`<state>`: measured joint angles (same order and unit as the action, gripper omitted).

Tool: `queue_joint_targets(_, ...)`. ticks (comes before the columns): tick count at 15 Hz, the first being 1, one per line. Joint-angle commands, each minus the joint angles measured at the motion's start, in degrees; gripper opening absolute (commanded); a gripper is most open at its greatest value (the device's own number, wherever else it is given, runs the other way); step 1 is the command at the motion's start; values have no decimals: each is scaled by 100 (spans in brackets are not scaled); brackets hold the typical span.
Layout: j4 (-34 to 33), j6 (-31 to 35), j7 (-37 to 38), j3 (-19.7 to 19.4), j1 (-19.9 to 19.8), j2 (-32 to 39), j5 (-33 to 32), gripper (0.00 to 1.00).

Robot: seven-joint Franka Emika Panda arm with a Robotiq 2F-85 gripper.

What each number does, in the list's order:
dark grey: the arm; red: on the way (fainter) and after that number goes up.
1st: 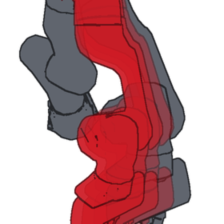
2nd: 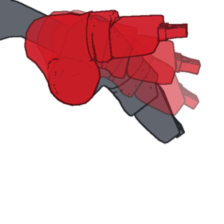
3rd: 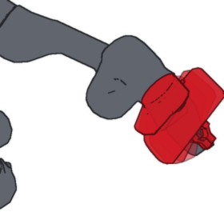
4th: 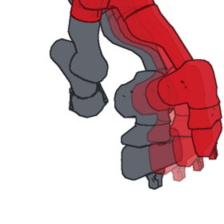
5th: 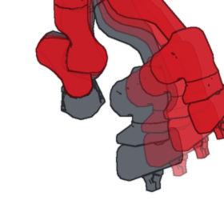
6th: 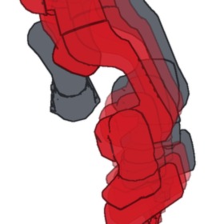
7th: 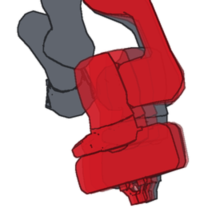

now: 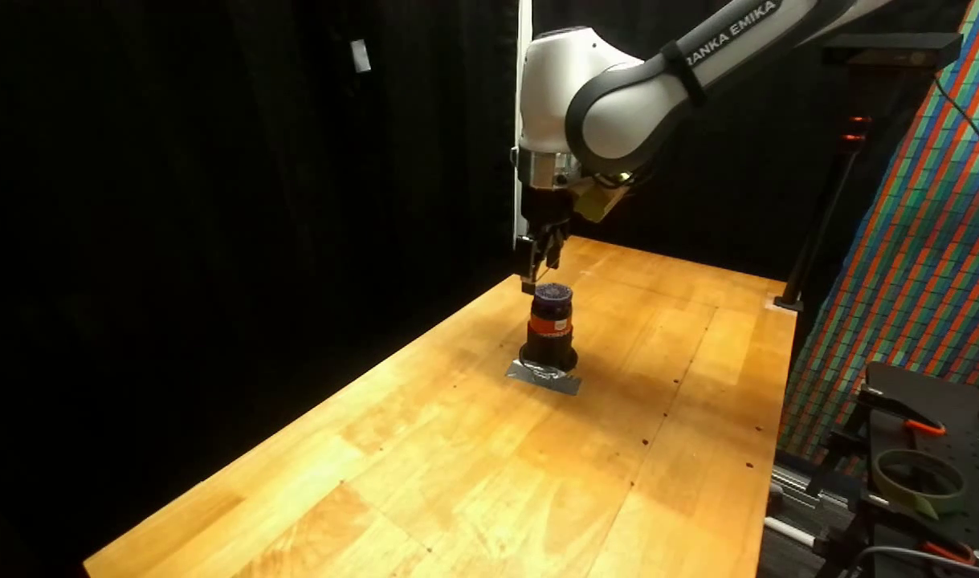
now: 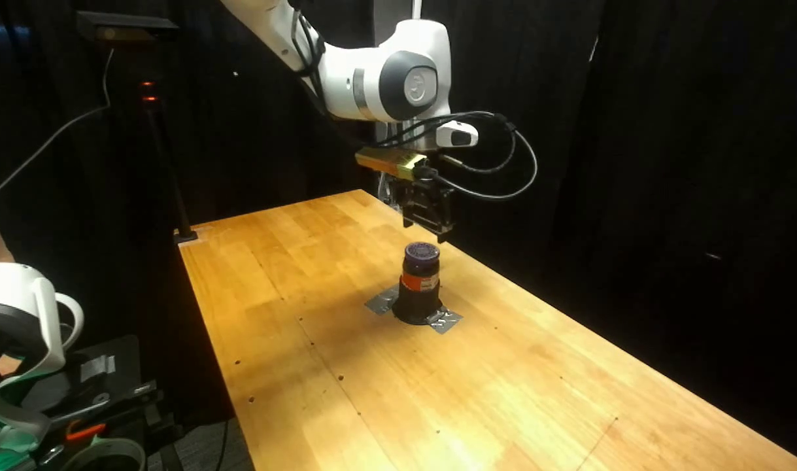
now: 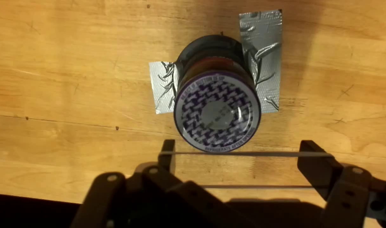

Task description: Put the rubber band around the jar.

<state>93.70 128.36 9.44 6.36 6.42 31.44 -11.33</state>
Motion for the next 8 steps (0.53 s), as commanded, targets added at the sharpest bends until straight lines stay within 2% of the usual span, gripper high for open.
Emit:
queue_joint_targets(1, -850, -335, -348, -169, 70, 608, 259, 100)
queue_joint_targets(8, -1424, -725, -627, -223, -3, 1136, 518, 100)
